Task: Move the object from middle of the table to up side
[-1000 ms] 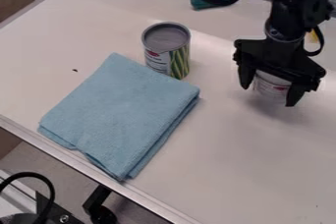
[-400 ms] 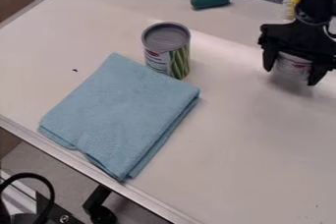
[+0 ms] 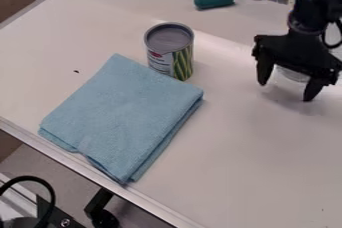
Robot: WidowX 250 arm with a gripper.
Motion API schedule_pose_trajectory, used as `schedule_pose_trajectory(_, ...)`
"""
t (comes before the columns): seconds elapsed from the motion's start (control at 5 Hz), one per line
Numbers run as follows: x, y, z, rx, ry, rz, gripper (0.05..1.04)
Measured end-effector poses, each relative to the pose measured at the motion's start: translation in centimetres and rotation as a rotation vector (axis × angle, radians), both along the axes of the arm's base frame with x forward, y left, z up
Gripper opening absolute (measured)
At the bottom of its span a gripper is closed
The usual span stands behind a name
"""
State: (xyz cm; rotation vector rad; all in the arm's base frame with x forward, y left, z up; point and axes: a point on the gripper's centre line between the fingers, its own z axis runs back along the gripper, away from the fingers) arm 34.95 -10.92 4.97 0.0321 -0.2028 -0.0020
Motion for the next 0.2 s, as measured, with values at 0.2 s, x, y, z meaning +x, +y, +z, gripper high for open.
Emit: schedule_pose_trajectory(0.2, -1.76, 1.42, 0.58, -0.009, 0.024, -0.046, 1.000)
